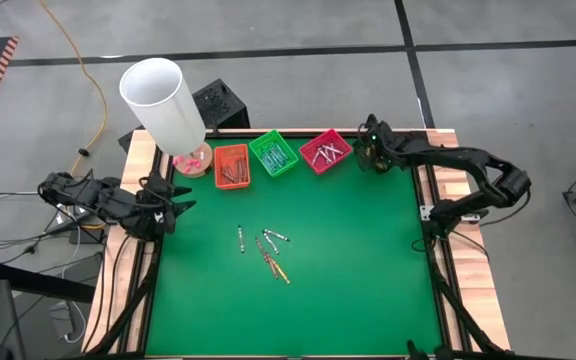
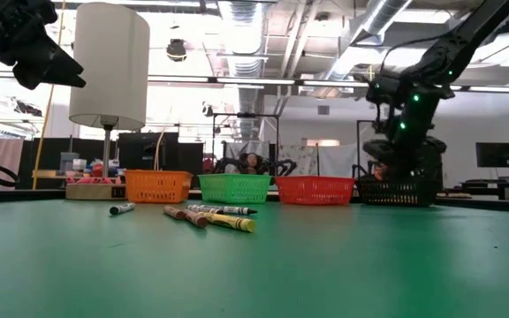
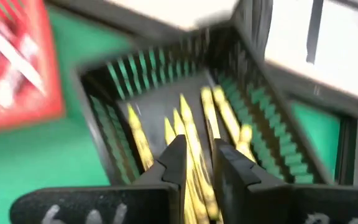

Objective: Sort crayons
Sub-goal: Put the yellow/green crayon into the black bin

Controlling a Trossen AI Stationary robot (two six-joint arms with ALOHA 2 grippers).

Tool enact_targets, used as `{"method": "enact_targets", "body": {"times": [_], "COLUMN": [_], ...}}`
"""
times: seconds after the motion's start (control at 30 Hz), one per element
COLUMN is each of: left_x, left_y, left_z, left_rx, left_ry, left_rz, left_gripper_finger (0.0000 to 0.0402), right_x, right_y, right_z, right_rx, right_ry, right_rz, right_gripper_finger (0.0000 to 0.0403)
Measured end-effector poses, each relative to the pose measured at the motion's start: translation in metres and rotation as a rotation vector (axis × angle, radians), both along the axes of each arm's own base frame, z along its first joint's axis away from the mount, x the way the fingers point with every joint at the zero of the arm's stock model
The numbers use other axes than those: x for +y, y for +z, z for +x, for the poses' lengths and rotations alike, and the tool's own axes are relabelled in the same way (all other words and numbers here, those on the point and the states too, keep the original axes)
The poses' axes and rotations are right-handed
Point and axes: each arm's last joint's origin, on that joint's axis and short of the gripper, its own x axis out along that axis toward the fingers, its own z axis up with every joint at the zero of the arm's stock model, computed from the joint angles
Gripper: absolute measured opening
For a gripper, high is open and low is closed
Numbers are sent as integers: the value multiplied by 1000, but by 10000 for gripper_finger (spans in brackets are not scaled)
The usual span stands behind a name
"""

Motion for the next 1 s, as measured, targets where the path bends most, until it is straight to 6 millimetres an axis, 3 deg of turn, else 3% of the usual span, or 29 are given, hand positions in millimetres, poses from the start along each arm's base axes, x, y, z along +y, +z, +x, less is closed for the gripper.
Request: {"method": "enact_targets", "body": {"times": [0.27, 0.5, 0.73, 1.0], "left_x": [0, 0, 0, 0], "left_y": [0, 0, 0, 0], "left_z": [0, 0, 0, 0], "left_rx": [0, 0, 0, 0], "left_ry": [0, 0, 0, 0], "left_rz": [0, 0, 0, 0], "left_gripper_finger": [192, 192, 192, 192], "right_x": [3, 31, 96, 190], "right_y": [43, 80, 110, 102], "right_z": [25, 67, 110, 135], "right_rx": [-125, -307, -477, -488], "right_ry": [96, 415, 776, 908], "right_rz": [-92, -61, -36, -6], "right_gripper_finger": [75, 75, 76, 75]}}
